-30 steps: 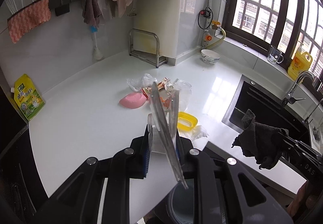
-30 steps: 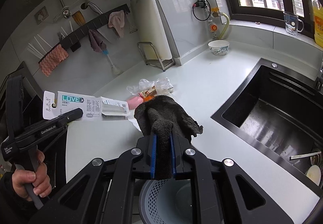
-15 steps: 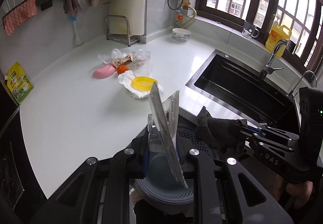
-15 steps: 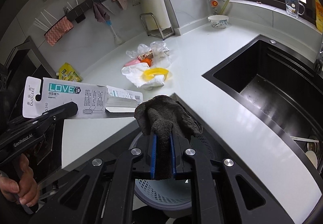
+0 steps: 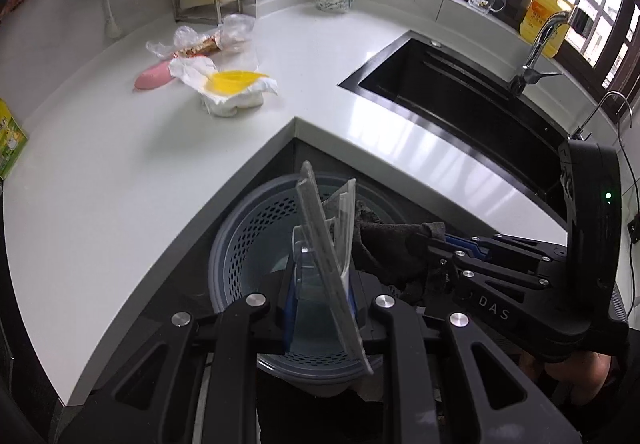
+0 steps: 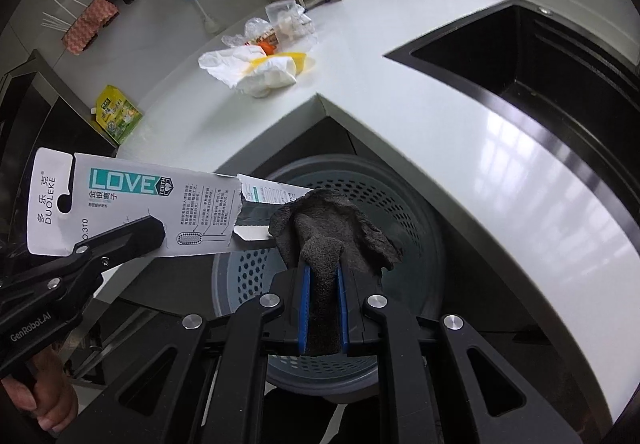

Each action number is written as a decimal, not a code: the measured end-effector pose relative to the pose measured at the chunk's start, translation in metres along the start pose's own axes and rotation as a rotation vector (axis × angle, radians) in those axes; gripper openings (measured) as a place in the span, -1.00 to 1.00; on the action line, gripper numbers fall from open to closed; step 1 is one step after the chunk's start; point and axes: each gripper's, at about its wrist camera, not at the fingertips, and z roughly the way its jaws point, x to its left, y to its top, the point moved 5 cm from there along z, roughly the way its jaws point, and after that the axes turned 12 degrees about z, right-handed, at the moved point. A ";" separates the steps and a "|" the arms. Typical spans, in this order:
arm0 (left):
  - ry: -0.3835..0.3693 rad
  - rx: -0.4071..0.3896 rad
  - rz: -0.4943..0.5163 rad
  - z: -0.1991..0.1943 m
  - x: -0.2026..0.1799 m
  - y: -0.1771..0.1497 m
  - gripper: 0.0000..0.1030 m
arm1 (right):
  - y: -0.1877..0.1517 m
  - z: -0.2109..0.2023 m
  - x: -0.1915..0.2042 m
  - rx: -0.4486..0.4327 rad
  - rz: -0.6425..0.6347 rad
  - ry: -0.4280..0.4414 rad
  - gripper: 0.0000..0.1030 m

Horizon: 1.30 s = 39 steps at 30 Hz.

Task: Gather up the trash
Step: 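Carry both items to the bin and open both grippers to drop them, then move the right gripper to the yellow lid on the tissue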

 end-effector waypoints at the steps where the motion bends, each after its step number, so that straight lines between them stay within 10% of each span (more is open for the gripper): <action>1: 0.001 0.014 -0.002 0.009 0.001 -0.003 -0.63 | -0.003 0.006 -0.002 0.013 -0.002 -0.004 -0.78; 11: 0.006 0.093 -0.085 0.072 0.021 -0.022 -0.55 | -0.013 0.061 -0.014 0.102 0.020 -0.011 -0.65; 15: 0.059 0.071 -0.103 0.063 0.031 -0.023 0.58 | -0.008 0.056 -0.017 0.059 0.024 -0.024 -0.17; 39: 0.142 0.032 -0.191 -0.003 0.077 -0.011 0.61 | 0.014 0.018 0.006 0.016 -0.002 0.011 -0.03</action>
